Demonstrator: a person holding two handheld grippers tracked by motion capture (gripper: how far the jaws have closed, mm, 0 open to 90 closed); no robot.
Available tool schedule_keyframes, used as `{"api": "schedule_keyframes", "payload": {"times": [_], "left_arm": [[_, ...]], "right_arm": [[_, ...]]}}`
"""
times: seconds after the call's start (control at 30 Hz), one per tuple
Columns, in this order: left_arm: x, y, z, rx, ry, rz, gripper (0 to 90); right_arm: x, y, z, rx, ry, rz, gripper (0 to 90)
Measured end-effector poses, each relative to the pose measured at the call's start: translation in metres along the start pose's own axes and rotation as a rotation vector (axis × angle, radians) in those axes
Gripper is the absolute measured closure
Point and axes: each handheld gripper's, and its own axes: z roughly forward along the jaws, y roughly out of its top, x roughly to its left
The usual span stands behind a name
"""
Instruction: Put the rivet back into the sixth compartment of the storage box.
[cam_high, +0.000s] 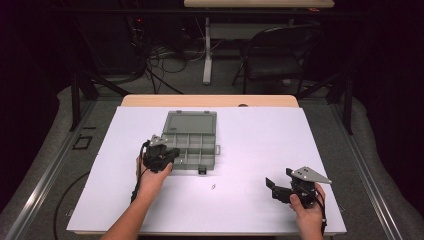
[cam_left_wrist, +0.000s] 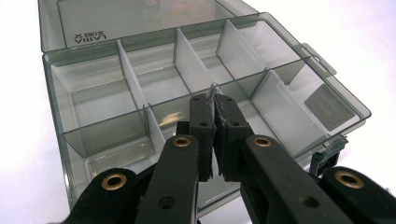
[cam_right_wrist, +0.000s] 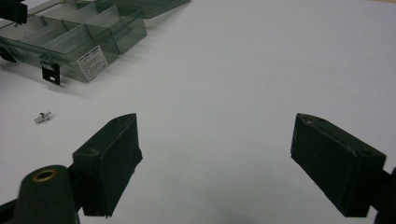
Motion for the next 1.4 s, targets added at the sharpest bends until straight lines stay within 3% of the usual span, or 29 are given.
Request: {"api": "schedule_keyframes", "payload": {"times": [0.2,0.43,0.6,0.7,0.9,1.27,1.4], "left_arm": [[-0.001,-0.001,0.002,-0.003,0.010,0.001,82.6],[0.000,0.000,-0.004,-0.037,0.017,-0.021,65.1],[-0.002,0.000,-0.010,-0.059,-0.009,-0.047,55.1],[-0.006,0.000,-0.014,-0.075,-0.010,-0.033,51.0],[-0.013,-0.003,-0.021,-0.082,-0.061,-0.012,44.9],[-0.032,-0.005,-0.024,-0.093,-0.094,0.030,42.8],[-0.040,-0.008,-0.022,-0.077,-0.114,0.048,42.7]], "right_arm": [[0.000,0.000,0.000,0.000,0.001,-0.001,15.2],[0.000,0.000,0.000,-0.007,0.002,0.004,15.2],[0.000,0.000,0.001,-0.015,0.000,0.004,15.2],[0.000,0.001,0.000,-0.005,0.006,-0.001,15.2],[-0.001,0.001,-0.001,-0.008,0.004,-0.003,15.3],[-0.001,0.001,0.000,-0.021,0.000,0.000,15.3],[-0.001,0.001,-0.002,-0.002,0.005,-0.003,15.3]]}}
